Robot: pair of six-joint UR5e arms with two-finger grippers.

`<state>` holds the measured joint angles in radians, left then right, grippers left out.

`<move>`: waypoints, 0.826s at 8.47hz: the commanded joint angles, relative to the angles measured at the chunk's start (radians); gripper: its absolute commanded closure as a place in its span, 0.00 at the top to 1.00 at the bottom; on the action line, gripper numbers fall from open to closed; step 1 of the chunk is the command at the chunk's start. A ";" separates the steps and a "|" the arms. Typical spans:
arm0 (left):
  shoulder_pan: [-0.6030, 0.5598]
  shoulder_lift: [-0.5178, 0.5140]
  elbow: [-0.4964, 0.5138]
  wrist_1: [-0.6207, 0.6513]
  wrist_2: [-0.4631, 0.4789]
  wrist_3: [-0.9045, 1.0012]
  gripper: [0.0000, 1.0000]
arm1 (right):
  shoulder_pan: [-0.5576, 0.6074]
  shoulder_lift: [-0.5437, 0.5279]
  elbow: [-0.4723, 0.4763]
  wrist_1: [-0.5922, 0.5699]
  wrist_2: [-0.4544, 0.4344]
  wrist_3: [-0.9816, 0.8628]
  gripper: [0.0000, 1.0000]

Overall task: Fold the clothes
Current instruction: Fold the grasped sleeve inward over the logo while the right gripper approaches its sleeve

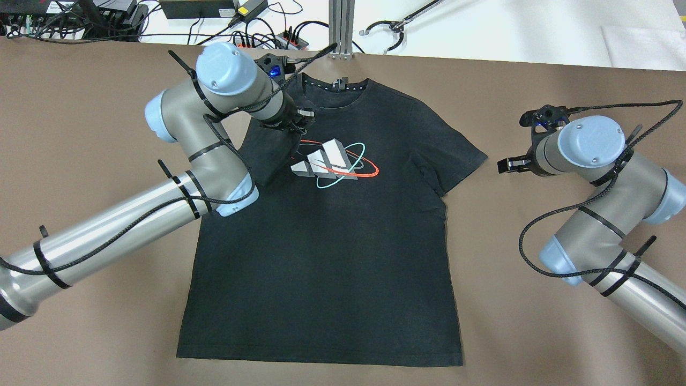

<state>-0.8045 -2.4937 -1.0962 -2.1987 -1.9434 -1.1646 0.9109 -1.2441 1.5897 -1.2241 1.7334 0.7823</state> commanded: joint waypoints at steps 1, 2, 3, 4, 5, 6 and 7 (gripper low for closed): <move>0.070 -0.037 0.085 0.002 0.136 -0.006 0.21 | -0.004 0.005 -0.008 0.000 0.000 0.000 0.94; 0.068 -0.043 0.087 -0.001 0.138 -0.003 0.95 | -0.004 0.030 -0.037 0.002 0.000 0.000 0.94; 0.067 -0.051 0.079 -0.001 0.136 -0.009 0.94 | -0.004 0.073 -0.084 0.011 0.002 0.012 0.94; 0.065 -0.060 0.079 0.000 0.136 -0.023 0.94 | -0.004 0.116 -0.152 0.082 0.020 0.040 0.94; 0.065 -0.060 0.078 -0.001 0.136 -0.020 0.94 | -0.004 0.147 -0.222 0.185 0.094 0.078 0.94; 0.068 -0.060 0.078 -0.001 0.136 -0.018 0.94 | -0.003 0.170 -0.282 0.272 0.112 0.121 0.94; 0.071 -0.060 0.078 -0.003 0.136 -0.015 0.94 | -0.003 0.185 -0.319 0.323 0.118 0.153 0.94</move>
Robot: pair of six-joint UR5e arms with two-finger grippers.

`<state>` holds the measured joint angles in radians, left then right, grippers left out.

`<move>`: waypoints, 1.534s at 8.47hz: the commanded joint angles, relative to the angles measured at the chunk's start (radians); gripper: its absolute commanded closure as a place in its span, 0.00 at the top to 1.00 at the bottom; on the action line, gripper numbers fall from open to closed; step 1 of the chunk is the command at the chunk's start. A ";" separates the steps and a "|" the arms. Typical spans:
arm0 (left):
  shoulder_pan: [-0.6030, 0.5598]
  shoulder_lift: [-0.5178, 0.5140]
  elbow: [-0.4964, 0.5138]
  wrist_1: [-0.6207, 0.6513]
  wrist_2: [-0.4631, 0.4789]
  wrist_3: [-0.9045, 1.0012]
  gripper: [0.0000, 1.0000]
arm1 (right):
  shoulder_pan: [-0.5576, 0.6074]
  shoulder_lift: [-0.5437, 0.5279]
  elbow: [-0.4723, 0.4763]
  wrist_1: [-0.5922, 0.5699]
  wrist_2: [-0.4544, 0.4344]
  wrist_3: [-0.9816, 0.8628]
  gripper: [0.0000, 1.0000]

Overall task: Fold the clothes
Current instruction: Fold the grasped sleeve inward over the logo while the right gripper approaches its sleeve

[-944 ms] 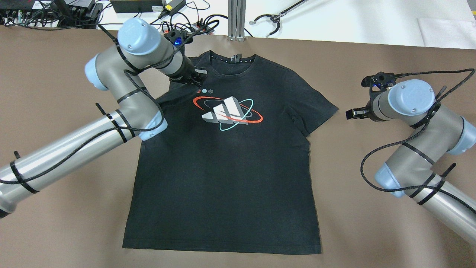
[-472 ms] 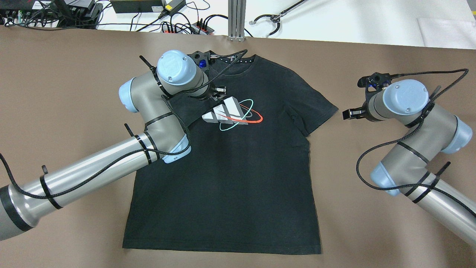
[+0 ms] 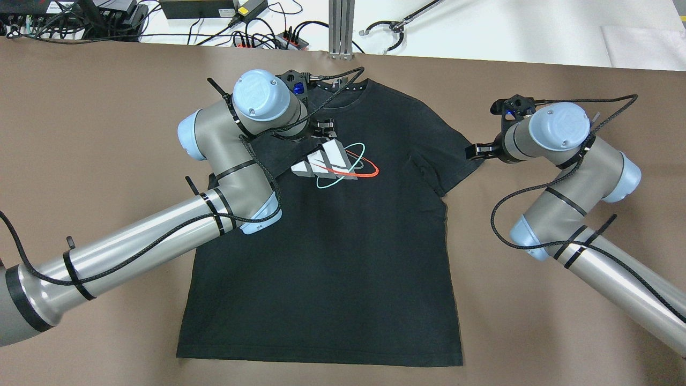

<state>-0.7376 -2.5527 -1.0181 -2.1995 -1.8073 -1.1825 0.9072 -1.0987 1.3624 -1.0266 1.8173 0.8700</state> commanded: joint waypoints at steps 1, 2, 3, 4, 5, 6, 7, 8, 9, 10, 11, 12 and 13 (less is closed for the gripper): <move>0.006 -0.001 -0.002 -0.002 0.000 0.003 0.94 | 0.002 0.043 -0.112 0.158 0.040 0.069 0.94; 0.006 0.000 -0.002 -0.002 0.000 0.004 0.94 | 0.009 0.043 -0.134 0.190 0.052 0.087 0.93; 0.006 0.000 -0.004 -0.002 0.002 0.001 0.95 | 0.012 0.043 -0.158 0.221 0.053 0.130 0.91; 0.007 0.006 -0.019 0.000 0.002 0.001 0.94 | 0.015 0.043 -0.184 0.256 0.051 0.151 0.89; 0.007 0.009 -0.034 0.001 0.003 -0.002 0.94 | 0.016 0.040 -0.198 0.288 0.051 0.167 0.84; 0.007 0.014 -0.036 0.000 0.003 0.000 0.94 | 0.010 0.040 -0.198 0.290 0.043 0.232 0.68; 0.007 0.014 -0.036 0.000 0.003 0.001 0.94 | 0.010 0.042 -0.198 0.290 0.040 0.239 0.50; 0.006 0.014 -0.036 0.000 0.002 0.004 0.94 | 0.007 0.039 -0.198 0.290 0.033 0.239 0.29; 0.006 0.014 -0.036 0.000 0.002 0.007 0.94 | 0.007 0.037 -0.197 0.290 0.028 0.238 0.09; 0.006 0.012 -0.036 0.000 0.002 0.009 0.94 | 0.006 0.036 -0.195 0.289 0.027 0.230 0.00; 0.006 0.011 -0.036 0.000 0.000 0.009 0.94 | 0.006 0.031 -0.189 0.289 0.027 0.230 0.00; 0.001 0.011 -0.037 0.000 -0.006 0.009 0.94 | 0.007 0.033 -0.183 0.289 0.027 0.230 0.00; -0.012 0.011 -0.048 0.001 -0.013 0.011 0.94 | 0.016 0.040 -0.148 0.275 0.028 0.245 0.00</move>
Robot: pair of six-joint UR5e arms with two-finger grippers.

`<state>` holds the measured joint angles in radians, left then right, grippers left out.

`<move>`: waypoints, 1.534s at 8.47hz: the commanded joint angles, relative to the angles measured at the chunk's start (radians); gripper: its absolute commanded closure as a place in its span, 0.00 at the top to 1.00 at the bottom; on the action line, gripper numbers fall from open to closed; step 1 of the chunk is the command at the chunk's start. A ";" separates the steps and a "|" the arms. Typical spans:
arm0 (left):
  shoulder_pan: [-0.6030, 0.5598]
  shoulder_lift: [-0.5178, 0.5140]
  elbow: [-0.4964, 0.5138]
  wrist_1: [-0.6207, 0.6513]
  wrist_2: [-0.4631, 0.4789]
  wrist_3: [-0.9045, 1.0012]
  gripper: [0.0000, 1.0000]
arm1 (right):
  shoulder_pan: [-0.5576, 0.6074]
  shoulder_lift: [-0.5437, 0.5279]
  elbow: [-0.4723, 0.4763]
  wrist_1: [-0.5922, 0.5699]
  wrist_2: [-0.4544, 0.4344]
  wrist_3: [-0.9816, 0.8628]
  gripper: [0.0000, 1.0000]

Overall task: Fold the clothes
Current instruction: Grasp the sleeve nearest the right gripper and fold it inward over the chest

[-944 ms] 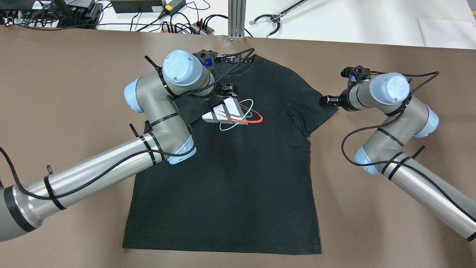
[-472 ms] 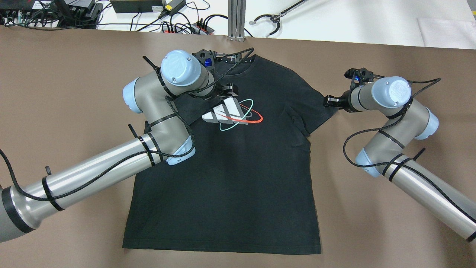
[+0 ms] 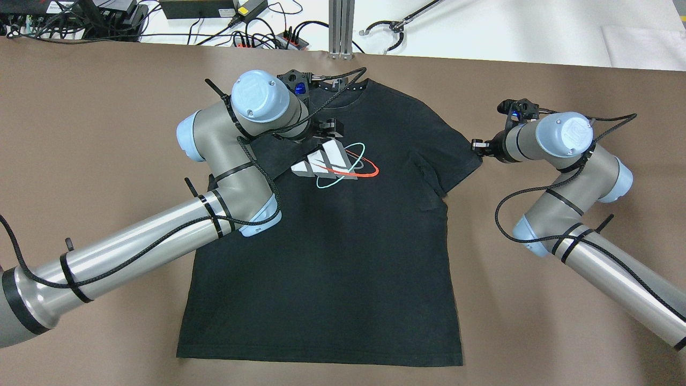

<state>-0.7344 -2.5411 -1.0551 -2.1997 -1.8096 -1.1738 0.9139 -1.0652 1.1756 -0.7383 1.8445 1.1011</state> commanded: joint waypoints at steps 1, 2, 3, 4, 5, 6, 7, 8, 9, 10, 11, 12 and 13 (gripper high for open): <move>-0.035 -0.001 -0.022 0.009 -0.022 0.016 0.94 | 0.013 0.030 0.076 -0.079 0.001 0.017 0.00; -0.058 0.004 -0.020 0.009 -0.058 0.051 0.94 | 0.013 0.094 0.113 -0.205 0.002 0.052 0.00; -0.078 0.034 -0.022 0.000 -0.080 0.077 0.94 | 0.013 0.173 0.125 -0.302 0.001 0.136 0.00; -0.094 0.053 -0.022 0.000 -0.085 0.120 0.94 | 0.008 0.241 0.121 -0.355 -0.001 0.229 0.00; -0.106 0.062 -0.022 0.000 -0.083 0.147 0.94 | -0.009 0.327 0.108 -0.450 -0.008 0.288 0.00; -0.109 0.070 -0.022 0.000 -0.083 0.155 0.94 | -0.051 0.388 0.086 -0.508 -0.058 0.340 0.00; -0.109 0.073 -0.022 0.000 -0.083 0.158 0.94 | -0.110 0.430 0.050 -0.507 -0.153 0.403 0.00; -0.109 0.074 -0.022 0.000 -0.083 0.163 0.94 | -0.166 0.474 0.001 -0.504 -0.244 0.446 0.00; -0.111 0.074 -0.022 0.000 -0.083 0.164 0.94 | -0.203 0.500 -0.042 -0.501 -0.304 0.462 0.00; -0.117 0.074 -0.022 0.000 -0.085 0.166 0.94 | -0.217 0.499 -0.054 -0.500 -0.321 0.462 0.00; -0.118 0.074 -0.022 0.000 -0.085 0.169 0.94 | -0.219 0.502 -0.080 -0.489 -0.330 0.460 0.00; -0.122 0.074 -0.022 0.000 -0.096 0.172 0.94 | -0.219 0.498 -0.083 -0.454 -0.333 0.445 0.58; -0.131 0.073 -0.023 0.000 -0.112 0.175 0.94 | -0.219 0.495 -0.076 -0.449 -0.335 0.377 0.93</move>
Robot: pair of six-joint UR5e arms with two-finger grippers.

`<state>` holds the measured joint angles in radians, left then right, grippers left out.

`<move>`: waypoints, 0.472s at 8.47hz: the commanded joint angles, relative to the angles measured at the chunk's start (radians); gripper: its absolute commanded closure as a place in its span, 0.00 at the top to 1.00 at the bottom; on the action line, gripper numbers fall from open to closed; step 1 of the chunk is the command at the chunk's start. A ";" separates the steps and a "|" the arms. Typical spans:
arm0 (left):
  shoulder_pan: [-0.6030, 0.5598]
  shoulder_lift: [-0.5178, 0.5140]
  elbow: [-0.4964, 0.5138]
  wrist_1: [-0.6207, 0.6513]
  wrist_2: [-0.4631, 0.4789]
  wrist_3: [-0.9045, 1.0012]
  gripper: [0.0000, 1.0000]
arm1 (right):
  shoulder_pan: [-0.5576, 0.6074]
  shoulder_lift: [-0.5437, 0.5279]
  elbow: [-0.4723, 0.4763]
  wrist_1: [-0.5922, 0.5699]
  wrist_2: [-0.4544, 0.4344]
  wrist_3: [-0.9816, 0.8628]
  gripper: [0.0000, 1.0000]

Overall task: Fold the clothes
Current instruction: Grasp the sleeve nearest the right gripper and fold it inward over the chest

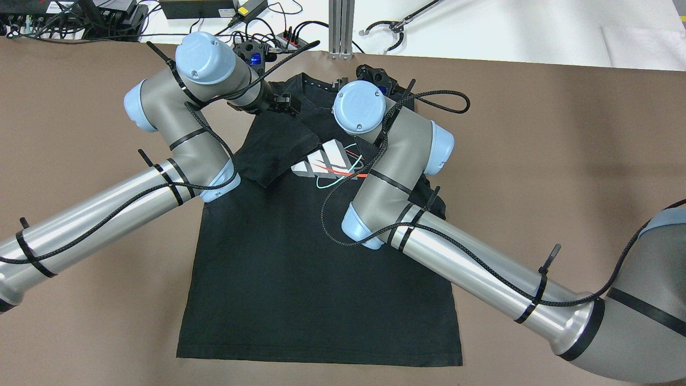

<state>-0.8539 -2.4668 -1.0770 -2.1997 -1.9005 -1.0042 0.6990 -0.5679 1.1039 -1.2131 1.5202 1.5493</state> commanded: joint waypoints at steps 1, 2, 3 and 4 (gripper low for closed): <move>-0.017 -0.003 -0.006 -0.002 -0.049 0.004 0.95 | -0.004 -0.009 0.019 0.026 -0.005 -0.133 0.95; -0.019 0.000 -0.039 0.000 -0.061 -0.008 0.95 | -0.003 -0.079 0.115 0.026 0.009 -0.194 0.96; -0.019 0.006 -0.076 0.005 -0.058 -0.030 0.95 | -0.004 -0.151 0.214 0.020 0.049 -0.201 0.96; -0.014 0.038 -0.131 0.006 -0.052 -0.103 0.95 | -0.004 -0.205 0.302 -0.002 0.084 -0.192 0.95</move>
<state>-0.8711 -2.4626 -1.1287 -2.1977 -1.9534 -1.0243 0.6954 -0.6655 1.2444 -1.1920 1.5462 1.3771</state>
